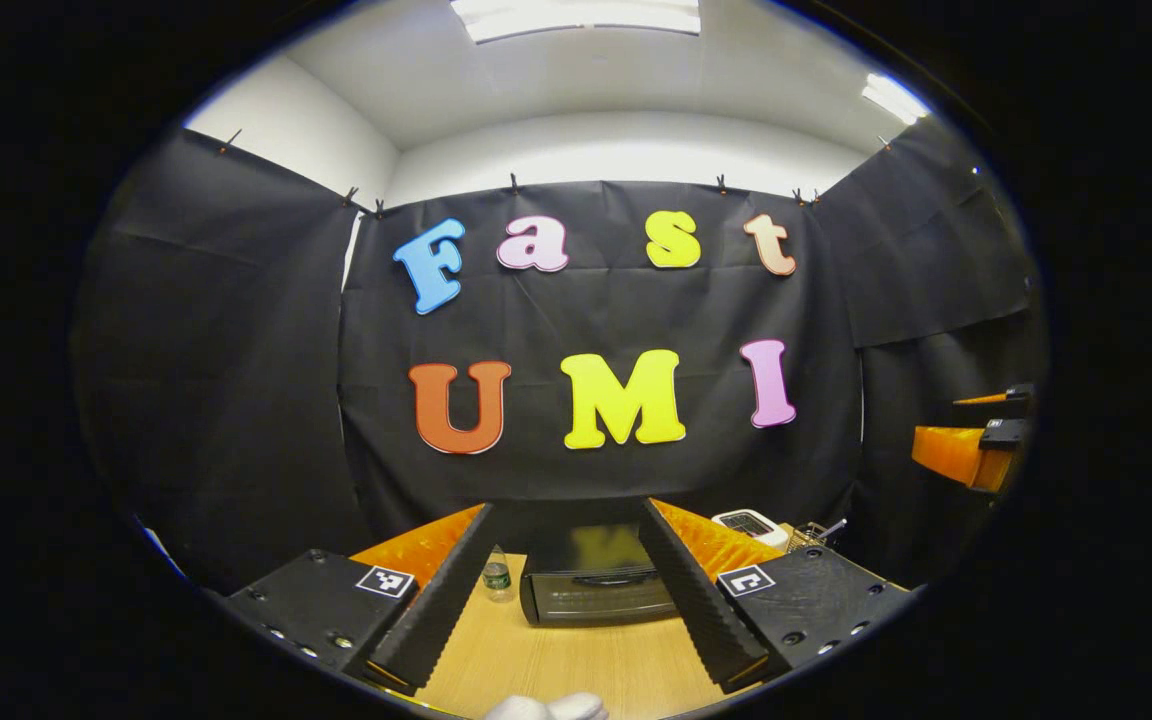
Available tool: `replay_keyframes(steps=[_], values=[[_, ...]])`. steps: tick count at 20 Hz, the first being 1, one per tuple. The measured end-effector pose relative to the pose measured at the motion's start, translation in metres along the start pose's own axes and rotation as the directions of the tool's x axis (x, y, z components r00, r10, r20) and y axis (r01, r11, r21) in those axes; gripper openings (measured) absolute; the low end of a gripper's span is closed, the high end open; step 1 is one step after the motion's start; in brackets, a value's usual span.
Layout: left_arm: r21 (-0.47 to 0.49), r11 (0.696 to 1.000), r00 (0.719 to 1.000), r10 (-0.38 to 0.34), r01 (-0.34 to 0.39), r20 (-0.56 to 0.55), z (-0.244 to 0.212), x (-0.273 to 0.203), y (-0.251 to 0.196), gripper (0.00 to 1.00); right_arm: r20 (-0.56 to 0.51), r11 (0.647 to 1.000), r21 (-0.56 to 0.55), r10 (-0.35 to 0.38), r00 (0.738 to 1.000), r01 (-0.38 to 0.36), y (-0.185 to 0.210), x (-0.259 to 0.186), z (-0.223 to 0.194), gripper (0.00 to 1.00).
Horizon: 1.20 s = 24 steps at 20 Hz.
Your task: Open the electric oven with the left hand, put the food in, and close the electric oven.
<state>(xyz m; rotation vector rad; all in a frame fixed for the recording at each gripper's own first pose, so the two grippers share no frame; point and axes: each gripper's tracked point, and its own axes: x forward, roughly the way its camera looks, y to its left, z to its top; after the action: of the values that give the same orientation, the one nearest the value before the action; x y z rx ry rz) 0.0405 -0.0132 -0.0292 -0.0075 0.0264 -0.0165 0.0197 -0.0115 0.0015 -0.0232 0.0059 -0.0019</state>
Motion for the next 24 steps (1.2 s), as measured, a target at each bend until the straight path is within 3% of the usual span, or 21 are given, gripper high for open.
replay_keyframes(steps=[1, 2, 3, 4, 5, 6, 7, 8, 9, 10, 11, 12, 15, 16, 17, 18, 21, 23, 24], values=[[-0.012, 1.000, 1.000, -0.013, 0.013, -0.015, -0.010, 0.010, -0.007, 0.94, -0.002, 1.000, -0.003, -0.005, 1.000, 0.005, -0.003, 0.002, 0.001, 0.93], [-0.020, 1.000, 0.999, -0.021, 0.021, -0.030, -0.018, 0.022, -0.012, 0.94, -0.001, 1.000, -0.004, -0.010, 1.000, 0.010, -0.009, 0.004, 0.002, 0.93], [-0.026, 0.999, 0.999, -0.027, 0.026, -0.033, -0.027, 0.034, -0.017, 0.94, 0.001, 1.000, -0.006, -0.020, 1.000, 0.020, -0.014, 0.006, 0.003, 1.00], [-0.023, 0.999, 0.998, -0.030, 0.029, -0.053, -0.039, 0.048, -0.022, 0.94, 0.005, 0.999, -0.011, -0.030, 1.000, 0.030, -0.021, 0.009, 0.004, 0.93], [-0.023, 0.999, 0.997, -0.039, 0.038, -0.062, -0.050, 0.062, -0.028, 0.94, 0.007, 0.999, -0.019, -0.045, 0.999, 0.045, -0.028, 0.011, 0.006, 0.93], [-0.027, 0.999, 0.995, -0.047, 0.045, -0.086, -0.064, 0.077, -0.035, 0.94, 0.008, 0.998, -0.028, -0.062, 0.998, 0.062, -0.036, 0.011, 0.006, 1.00], [-0.028, 0.998, 0.993, -0.052, 0.049, -0.107, -0.075, 0.090, -0.041, 0.95, 0.005, 0.996, -0.036, -0.082, 0.997, 0.082, -0.043, 0.011, 0.007, 1.00], [-0.032, 0.998, 0.990, -0.050, 0.046, -0.131, -0.087, 0.103, -0.043, 0.95, 0.003, 0.994, -0.044, -0.102, 0.995, 0.102, -0.051, 0.012, 0.008, 0.93], [-0.036, 0.998, 0.987, -0.053, 0.048, -0.150, -0.099, 0.117, -0.048, 0.95, 0.006, 0.992, -0.051, -0.116, 0.993, 0.116, -0.056, 0.010, 0.009, 1.00], [-0.037, 0.998, 0.984, -0.051, 0.045, -0.173, -0.112, 0.131, -0.051, 0.95, 0.012, 0.989, -0.060, -0.132, 0.991, 0.132, -0.062, 0.010, 0.010, 1.00], [-0.040, 0.998, 0.978, -0.053, 0.046, -0.200, -0.128, 0.141, -0.055, 0.95, 0.010, 0.986, -0.070, -0.149, 0.989, 0.150, -0.068, 0.010, 0.010, 1.00], [-0.048, 0.998, 0.972, -0.057, 0.047, -0.228, -0.145, 0.154, -0.059, 0.95, 0.010, 0.984, -0.075, -0.163, 0.987, 0.163, -0.072, 0.008, 0.008, 0.92], [-0.028, 0.998, 0.950, -0.057, 0.051, -0.306, -0.189, 0.190, -0.066, 0.95, -0.001, 0.977, -0.079, -0.201, 0.980, 0.200, -0.081, 0.003, 0.002, 0.93], [-0.026, 0.998, 0.945, -0.062, 0.056, -0.322, -0.201, 0.199, -0.070, 0.95, -0.013, 0.974, -0.083, -0.213, 0.977, 0.211, -0.084, 0.002, -0.004, 1.00], [-0.025, 0.998, 0.941, -0.056, 0.050, -0.335, -0.211, 0.209, -0.070, 0.95, -0.030, 0.972, -0.088, -0.220, 0.975, 0.217, -0.085, 0.002, -0.009, 0.93], [-0.013, 0.999, 0.935, -0.045, 0.044, -0.353, -0.221, 0.218, -0.069, 0.95, -0.043, 0.971, -0.088, -0.225, 0.973, 0.221, -0.088, 0.002, -0.016, 1.00], [0.001, 1.000, 0.918, -0.020, 0.022, -0.395, -0.246, 0.237, -0.066, 0.96, -0.079, 0.970, -0.078, -0.237, 0.968, 0.231, -0.090, 0.004, -0.027, 1.00], [-0.008, 1.000, 0.889, -0.023, 0.022, -0.457, -0.267, 0.236, -0.068, 0.95, -0.084, 0.970, -0.074, -0.238, 0.967, 0.233, -0.091, 0.006, -0.030, 1.00], [0.003, 1.000, 0.890, -0.022, 0.026, -0.456, -0.268, 0.235, -0.068, 0.97, -0.088, 0.970, -0.075, -0.238, 0.967, 0.232, -0.091, 0.006, -0.032, 0.93]])
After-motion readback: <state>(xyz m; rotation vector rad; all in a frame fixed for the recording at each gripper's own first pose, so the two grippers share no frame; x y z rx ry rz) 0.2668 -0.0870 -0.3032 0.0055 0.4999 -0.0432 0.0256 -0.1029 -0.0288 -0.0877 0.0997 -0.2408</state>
